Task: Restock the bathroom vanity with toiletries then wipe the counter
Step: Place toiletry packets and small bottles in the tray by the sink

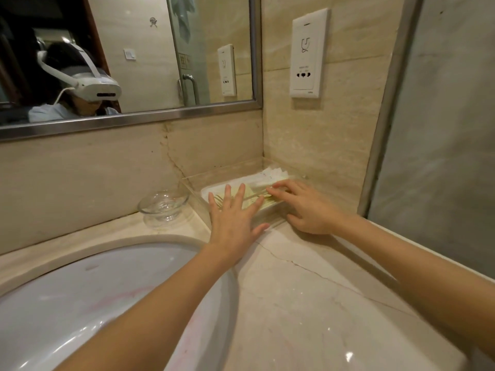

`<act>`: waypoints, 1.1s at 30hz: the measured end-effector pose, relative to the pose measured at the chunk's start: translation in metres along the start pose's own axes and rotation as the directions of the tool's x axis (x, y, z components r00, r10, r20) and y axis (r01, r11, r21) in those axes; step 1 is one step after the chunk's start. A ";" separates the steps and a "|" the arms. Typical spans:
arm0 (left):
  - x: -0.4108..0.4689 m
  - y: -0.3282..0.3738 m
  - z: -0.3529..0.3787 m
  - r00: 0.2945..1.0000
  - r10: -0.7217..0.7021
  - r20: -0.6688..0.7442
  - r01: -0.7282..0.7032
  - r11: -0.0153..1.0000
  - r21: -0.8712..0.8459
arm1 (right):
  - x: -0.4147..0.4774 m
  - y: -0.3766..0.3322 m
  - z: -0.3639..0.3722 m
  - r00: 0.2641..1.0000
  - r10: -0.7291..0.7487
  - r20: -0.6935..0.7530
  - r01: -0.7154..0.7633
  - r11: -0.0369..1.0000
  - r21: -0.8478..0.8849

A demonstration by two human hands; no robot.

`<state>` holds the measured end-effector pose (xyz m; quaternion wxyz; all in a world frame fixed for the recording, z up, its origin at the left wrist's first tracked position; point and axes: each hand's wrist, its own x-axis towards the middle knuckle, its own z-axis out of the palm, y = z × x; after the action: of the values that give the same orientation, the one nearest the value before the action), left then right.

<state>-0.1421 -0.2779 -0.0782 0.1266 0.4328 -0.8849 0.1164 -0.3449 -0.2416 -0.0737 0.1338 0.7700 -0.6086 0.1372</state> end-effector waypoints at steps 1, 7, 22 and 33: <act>-0.002 0.001 0.000 1.000 0.019 -0.023 -0.019 1.000 -0.007 | -0.006 0.000 0.002 0.998 -0.012 -0.059 0.014 1.000 0.023; -0.003 0.006 0.001 0.993 0.108 -0.038 -0.110 0.993 -0.046 | -0.011 -0.008 0.003 0.993 0.095 -0.065 -0.088 0.991 0.102; 0.001 0.006 -0.009 0.992 -0.086 0.094 0.074 0.989 0.126 | -0.002 -0.008 0.007 0.961 0.147 -0.235 -0.134 0.989 0.068; 0.021 -0.001 -0.003 0.983 -0.169 0.070 0.147 0.957 0.249 | 0.020 0.009 0.023 0.927 0.337 0.166 -0.376 0.825 0.422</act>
<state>-0.1539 -0.2930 -0.0683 0.0414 0.5191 -0.8315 0.1933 -0.3479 -0.2706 -0.0874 -0.1005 0.6575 -0.6988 0.2632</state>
